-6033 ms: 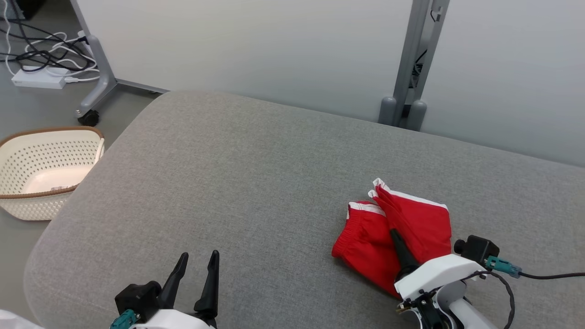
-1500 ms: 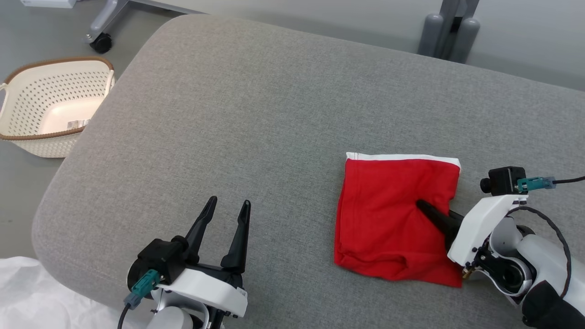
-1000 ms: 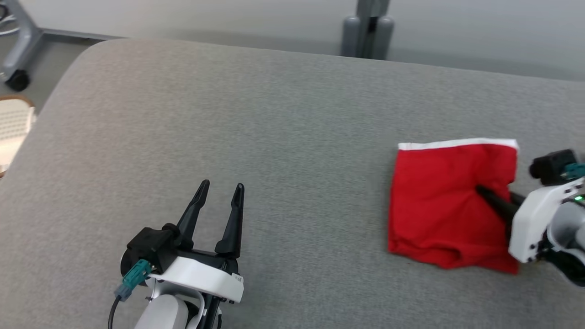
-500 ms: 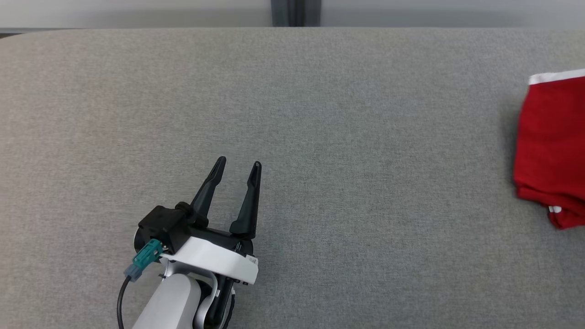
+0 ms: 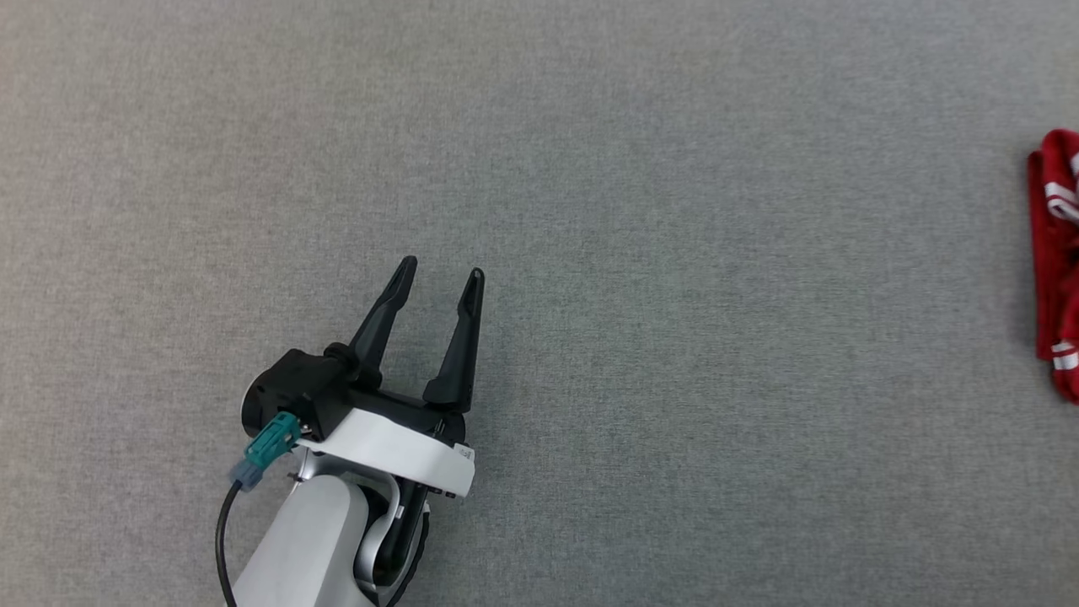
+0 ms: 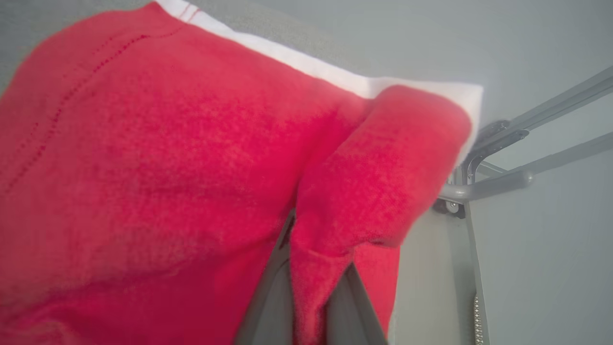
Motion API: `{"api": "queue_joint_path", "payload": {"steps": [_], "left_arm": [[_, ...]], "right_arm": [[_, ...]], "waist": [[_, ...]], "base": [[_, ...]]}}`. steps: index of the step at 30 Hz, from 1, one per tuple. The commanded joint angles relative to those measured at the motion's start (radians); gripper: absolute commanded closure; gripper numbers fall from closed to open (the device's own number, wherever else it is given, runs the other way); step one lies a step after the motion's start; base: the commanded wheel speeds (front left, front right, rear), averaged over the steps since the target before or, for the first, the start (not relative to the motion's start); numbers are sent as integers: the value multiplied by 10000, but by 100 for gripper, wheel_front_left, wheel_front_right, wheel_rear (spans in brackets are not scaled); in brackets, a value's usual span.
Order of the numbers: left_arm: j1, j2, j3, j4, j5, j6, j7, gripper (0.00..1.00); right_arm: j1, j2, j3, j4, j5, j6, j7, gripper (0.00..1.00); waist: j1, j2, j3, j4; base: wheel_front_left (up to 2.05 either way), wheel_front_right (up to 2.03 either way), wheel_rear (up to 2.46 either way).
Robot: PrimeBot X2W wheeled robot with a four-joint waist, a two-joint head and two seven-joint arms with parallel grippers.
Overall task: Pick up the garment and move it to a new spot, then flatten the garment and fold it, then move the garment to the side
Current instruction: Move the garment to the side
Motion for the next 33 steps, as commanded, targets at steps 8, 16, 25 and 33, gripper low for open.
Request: {"api": "queue_joint_path", "payload": {"steps": [8, 16, 25, 33], "left_arm": [[-439, 45, -162, -31, -19, -32, -4, 0], [-471, 42, -187, 54, -135, 65, -4, 0], [-55, 42, -13, 200, -292, 20, -4, 0], [483, 43, 221, 450, -288, -54, -4, 0]], "right_arm": [[-700, 516, -51, 2098, -1320, -2, -136, 0], [-657, 986, 328, 2971, -1626, 1, 464, 0], [-1095, 956, 573, 3001, -1924, -2, 819, 0], [-1465, 1442, 372, 2504, -1708, -2, 568, 0]], "waist": [[0, 0, 739, 426], [0, 0, 574, 530], [0, 0, -387, 262], [0, 0, -1500, 4]], "base": [[0, 0, 0], [0, 0, 0], [0, 0, 0], [0, 0, 0]]}}
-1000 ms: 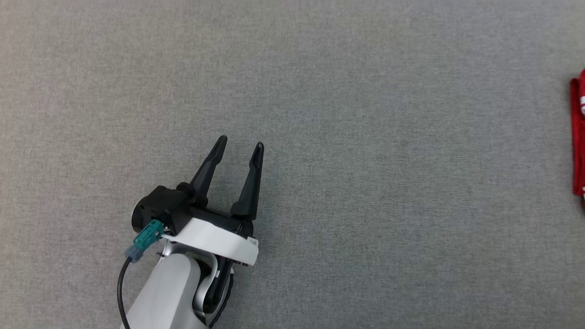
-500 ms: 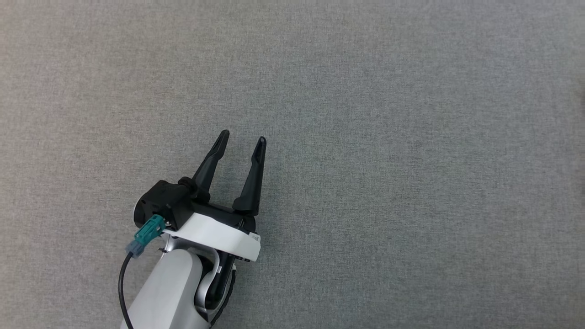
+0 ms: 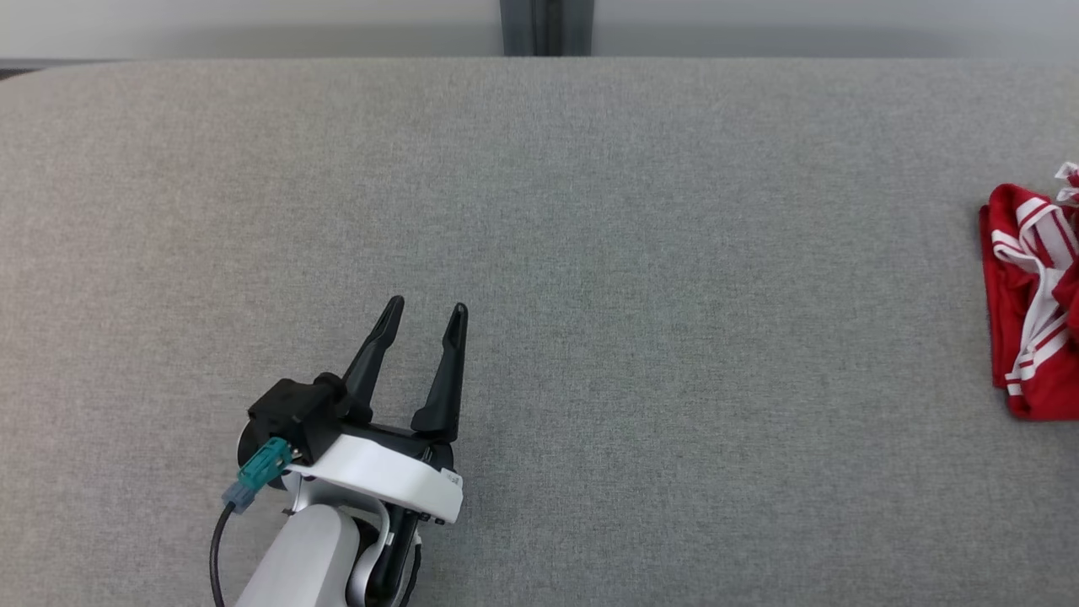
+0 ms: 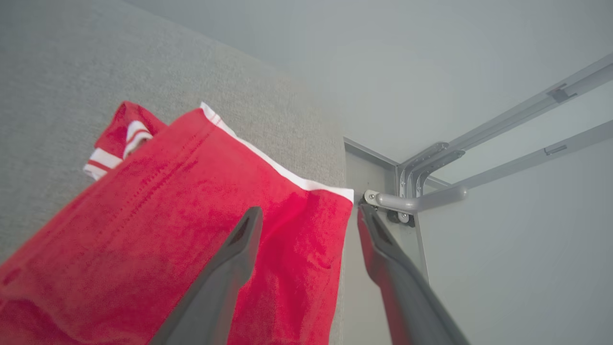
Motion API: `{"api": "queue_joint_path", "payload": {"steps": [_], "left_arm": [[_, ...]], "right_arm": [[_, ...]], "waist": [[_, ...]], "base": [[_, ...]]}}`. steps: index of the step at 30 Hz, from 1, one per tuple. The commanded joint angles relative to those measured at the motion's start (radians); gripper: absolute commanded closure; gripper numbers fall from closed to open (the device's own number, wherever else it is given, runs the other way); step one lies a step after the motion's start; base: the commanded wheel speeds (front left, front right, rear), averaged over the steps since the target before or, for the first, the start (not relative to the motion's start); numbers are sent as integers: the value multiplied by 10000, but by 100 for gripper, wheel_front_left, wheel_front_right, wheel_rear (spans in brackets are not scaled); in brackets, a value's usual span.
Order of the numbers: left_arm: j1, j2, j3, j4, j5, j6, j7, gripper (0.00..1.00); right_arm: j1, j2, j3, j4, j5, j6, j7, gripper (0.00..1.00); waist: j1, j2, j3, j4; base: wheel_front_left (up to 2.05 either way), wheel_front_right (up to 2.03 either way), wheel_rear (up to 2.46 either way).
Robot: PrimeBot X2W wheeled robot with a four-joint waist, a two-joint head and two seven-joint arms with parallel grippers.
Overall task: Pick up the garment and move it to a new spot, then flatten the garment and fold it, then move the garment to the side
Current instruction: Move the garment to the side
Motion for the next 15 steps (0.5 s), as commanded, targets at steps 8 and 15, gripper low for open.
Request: {"api": "queue_joint_path", "payload": {"steps": [8, 15], "left_arm": [[853, 45, 810, -191, 183, -111, -4, 0], [1674, 39, 1615, -316, 430, -271, -4, 0]], "right_arm": [[477, 1129, -544, -1368, 845, -2, -1746, 0], [1361, 2328, -1282, -2326, 832, 0, -2686, 0]], "waist": [[0, 0, -1567, -192], [0, 0, -2431, -273]], "base": [[0, 0, 0], [0, 0, 0]]}}
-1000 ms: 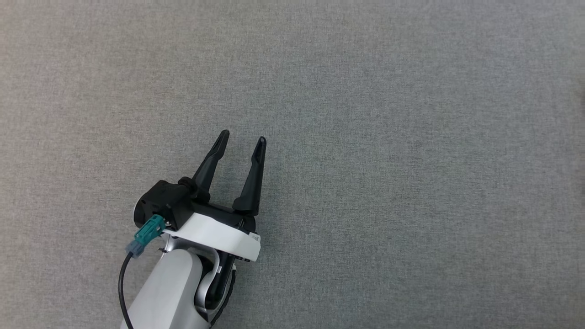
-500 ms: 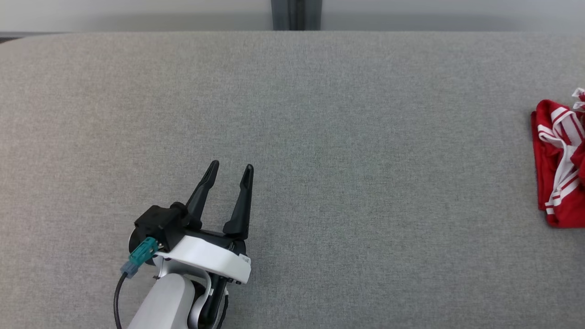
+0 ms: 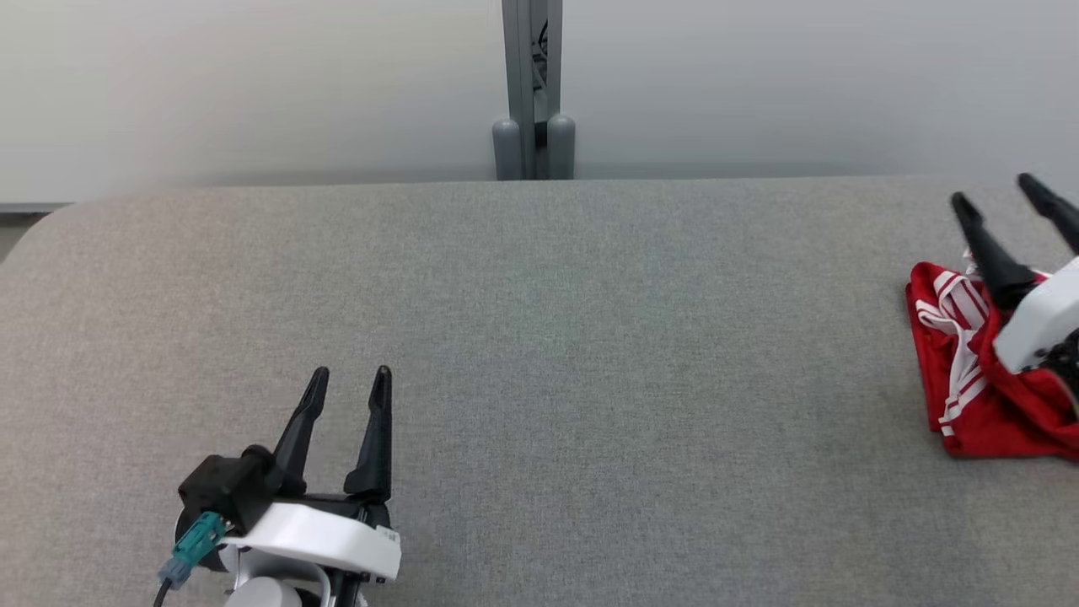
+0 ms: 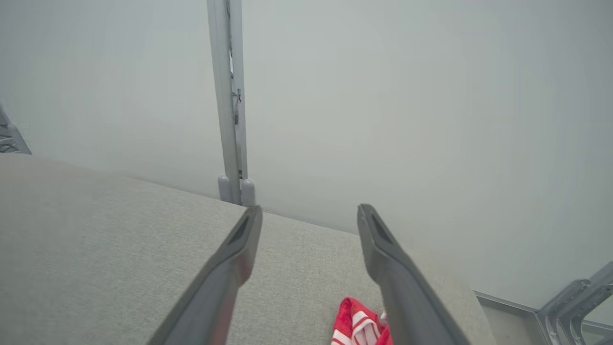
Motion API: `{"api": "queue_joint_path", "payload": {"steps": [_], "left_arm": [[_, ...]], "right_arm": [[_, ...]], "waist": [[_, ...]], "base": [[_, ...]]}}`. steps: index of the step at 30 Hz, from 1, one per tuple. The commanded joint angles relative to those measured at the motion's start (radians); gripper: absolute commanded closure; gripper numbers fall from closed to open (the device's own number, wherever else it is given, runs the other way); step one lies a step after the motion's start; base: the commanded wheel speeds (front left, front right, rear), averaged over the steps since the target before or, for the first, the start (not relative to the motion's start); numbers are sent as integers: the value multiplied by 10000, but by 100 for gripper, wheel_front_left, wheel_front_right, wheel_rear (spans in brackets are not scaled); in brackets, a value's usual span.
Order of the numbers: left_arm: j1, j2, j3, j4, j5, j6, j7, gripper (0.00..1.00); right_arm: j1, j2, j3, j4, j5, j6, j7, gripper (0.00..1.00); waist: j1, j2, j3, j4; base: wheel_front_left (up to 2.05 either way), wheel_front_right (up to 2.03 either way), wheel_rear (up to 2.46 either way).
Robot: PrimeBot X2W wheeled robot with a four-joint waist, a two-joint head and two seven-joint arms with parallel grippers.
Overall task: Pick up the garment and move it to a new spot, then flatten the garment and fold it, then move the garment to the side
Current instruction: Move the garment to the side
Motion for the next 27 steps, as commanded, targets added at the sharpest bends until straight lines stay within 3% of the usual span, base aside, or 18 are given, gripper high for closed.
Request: {"api": "queue_joint_path", "payload": {"steps": [1, 3, 7, 10, 16, 20, 27], "left_arm": [[199, 30, 171, -26, 61, -85, -4, 0], [291, 36, 285, -60, 34, -105, -4, 0], [563, 35, 577, -185, -157, -183, -4, 0], [740, 36, 629, -202, -155, -233, -4, 0], [901, 38, 711, -285, -221, -228, -4, 0], [948, 39, 800, -254, -377, -77, -4, 0], [1066, 39, 885, -350, -200, 171, -4, 0]], "right_arm": [[377, 221, -289, -261, -312, -2, -126, 0], [470, 401, -875, -509, -446, -2, -143, 0], [2034, 1518, -3350, -1758, -1494, 0, -131, 0], [3418, 2474, -5223, -2736, -2751, -2, -136, 0], [5966, 4508, -7666, -4508, -5523, 1, -136, 0], [7251, 5476, -8262, -5302, -6988, 1, -130, 0], [8192, 6028, -8584, -5679, -7711, 0, -133, 0]], "waist": [[0, -1, -362, -69], [0, -1, -436, -78], [0, -1, -631, -92], [0, -1, -766, -84], [0, -1, -927, -88], [0, -1, -978, -58], [0, -1, -944, -77]], "base": [[0, 0, 0], [0, 0, 0], [0, 0, 0], [0, 0, 0], [0, 0, 0], [0, 0, 0], [0, 0, 0]]}}
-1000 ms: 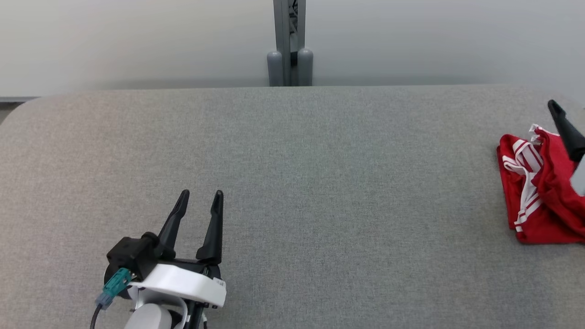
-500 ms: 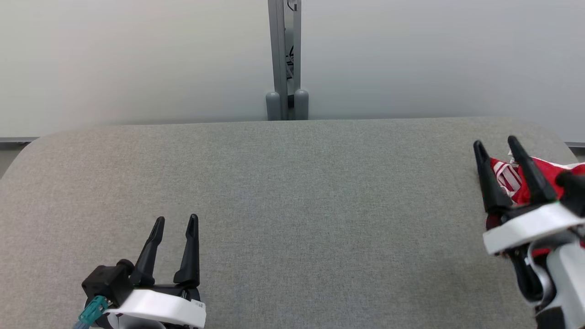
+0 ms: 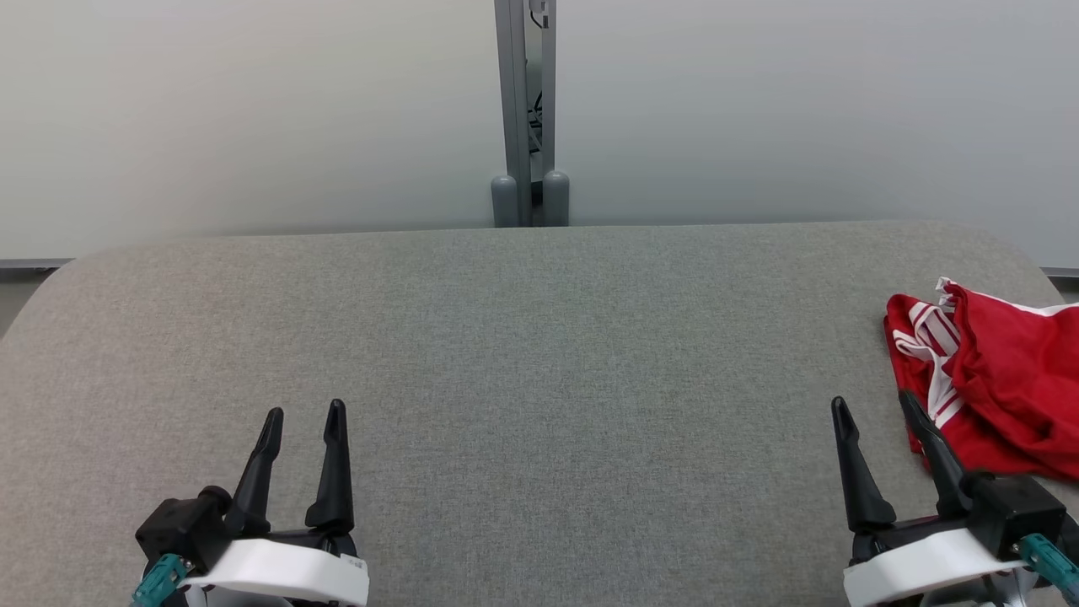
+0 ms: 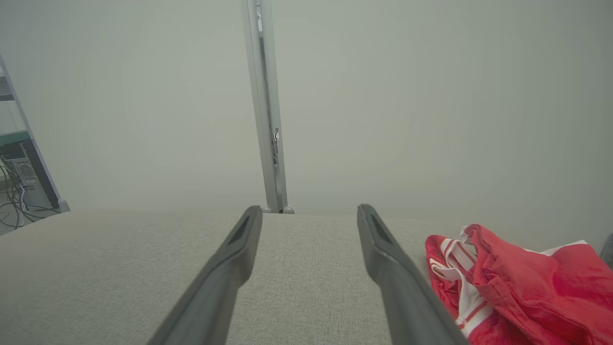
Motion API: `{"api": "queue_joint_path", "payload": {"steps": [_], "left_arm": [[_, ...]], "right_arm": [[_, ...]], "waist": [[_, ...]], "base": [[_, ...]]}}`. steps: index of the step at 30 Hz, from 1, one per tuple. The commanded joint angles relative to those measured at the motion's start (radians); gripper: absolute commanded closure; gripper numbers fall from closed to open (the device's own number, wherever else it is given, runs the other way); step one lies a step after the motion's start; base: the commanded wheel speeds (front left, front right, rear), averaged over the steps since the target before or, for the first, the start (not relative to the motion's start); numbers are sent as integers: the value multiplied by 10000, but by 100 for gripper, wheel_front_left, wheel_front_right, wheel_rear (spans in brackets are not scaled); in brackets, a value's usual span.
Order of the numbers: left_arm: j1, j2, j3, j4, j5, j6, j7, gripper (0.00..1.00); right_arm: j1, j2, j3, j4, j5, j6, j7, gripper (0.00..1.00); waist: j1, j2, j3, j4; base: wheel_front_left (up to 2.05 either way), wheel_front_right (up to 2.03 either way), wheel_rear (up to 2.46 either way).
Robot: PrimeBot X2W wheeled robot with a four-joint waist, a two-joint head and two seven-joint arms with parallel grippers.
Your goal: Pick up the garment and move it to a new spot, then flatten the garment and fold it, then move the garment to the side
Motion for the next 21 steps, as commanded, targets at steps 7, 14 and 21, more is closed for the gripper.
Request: {"api": "queue_joint_path", "payload": {"steps": [7, 14, 21], "left_arm": [[113, 32, 0, -87, 261, 408, -4, 0], [157, 36, -99, -27, 602, 583, -4, 0], [210, 39, -289, 83, 1195, 910, -4, 0]], "right_arm": [[69, 73, 32, 130, -166, 2, -37, 0], [-31, 65, 28, 162, -30, 2, -38, 0], [-27, 67, 27, 95, -70, 2, -38, 0]], "waist": [[0, 0, 47, 29], [0, 0, 85, 48], [0, 0, 103, 55]], "base": [[0, 0, 0], [0, 0, 0], [0, 0, 0]]}}
